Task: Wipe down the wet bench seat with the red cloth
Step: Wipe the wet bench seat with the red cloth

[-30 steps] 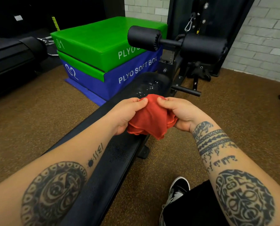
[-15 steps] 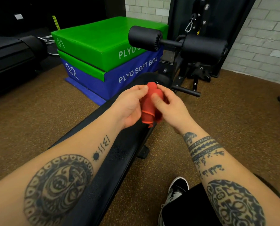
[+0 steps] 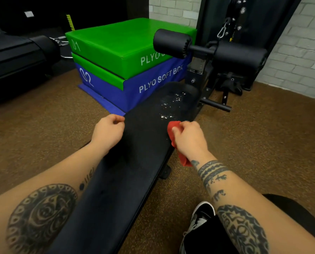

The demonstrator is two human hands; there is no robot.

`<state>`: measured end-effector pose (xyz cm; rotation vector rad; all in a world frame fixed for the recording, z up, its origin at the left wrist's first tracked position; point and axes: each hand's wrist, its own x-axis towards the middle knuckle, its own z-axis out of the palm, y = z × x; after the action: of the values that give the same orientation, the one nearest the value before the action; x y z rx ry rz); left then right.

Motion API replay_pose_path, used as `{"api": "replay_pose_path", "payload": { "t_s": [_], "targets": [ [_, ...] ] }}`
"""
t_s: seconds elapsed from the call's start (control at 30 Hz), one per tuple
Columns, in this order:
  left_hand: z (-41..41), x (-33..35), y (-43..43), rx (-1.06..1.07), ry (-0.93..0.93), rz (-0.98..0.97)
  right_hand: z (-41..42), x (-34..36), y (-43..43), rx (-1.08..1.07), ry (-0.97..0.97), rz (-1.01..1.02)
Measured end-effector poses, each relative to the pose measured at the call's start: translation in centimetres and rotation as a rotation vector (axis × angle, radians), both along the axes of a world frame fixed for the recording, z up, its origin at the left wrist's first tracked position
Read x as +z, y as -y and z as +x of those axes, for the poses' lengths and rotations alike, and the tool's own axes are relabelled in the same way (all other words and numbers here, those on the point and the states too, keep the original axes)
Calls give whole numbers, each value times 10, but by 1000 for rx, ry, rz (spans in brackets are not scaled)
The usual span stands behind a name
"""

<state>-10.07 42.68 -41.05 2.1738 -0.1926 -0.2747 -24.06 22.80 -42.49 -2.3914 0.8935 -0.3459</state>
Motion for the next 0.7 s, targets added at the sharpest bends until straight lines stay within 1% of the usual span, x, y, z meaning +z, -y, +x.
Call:
{"api": "replay_pose_path", "payload": {
  "t_s": [0.03, 0.1, 0.13, 0.2, 0.23, 0.27, 0.37, 0.4, 0.43, 0.5, 0.53, 0.57, 0.6, 0.7],
  "targets": [
    [-1, -5, -6, -22, 28, 86, 2, -9, -8, 62, -66, -45],
    [-4, -13, -15, -85, 93, 223, 5, -19, -17, 105, -124, -163],
    [-4, -18, -19, -115, 146, 267, 8, -20, -18, 115, -132, -214],
    [-3, -26, -21, -165, 236, 294, 11, -14, -18, 175, -143, -274],
    [-1, -28, -21, -165, 242, 283, 12, -8, -19, 244, -153, -262],
    [1, -29, -22, -157, 230, 270, 12, -1, -20, 329, -164, -202],
    [3, -29, -24, -158, 200, 228, 5, 23, -21, 539, -240, 128],
    [3, -29, -27, -162, 187, 214, 4, 29, -19, 550, -241, 160],
    [4, -28, -27, -165, 174, 201, 5, 34, -14, 504, -187, 150],
    [5, -28, -29, -170, 149, 201, 16, 33, -3, 301, 0, 90],
    [6, -27, -29, -175, 144, 209, 24, 28, 1, 210, 62, 60],
    [6, -27, -29, -181, 145, 216, 32, 22, -1, 160, 80, 21],
    [6, -26, -30, -183, 145, 217, 39, 14, -6, 167, 56, -27],
    [9, -24, -35, -210, 149, 241, 52, -16, -35, 312, -90, -201]
  ]
}}
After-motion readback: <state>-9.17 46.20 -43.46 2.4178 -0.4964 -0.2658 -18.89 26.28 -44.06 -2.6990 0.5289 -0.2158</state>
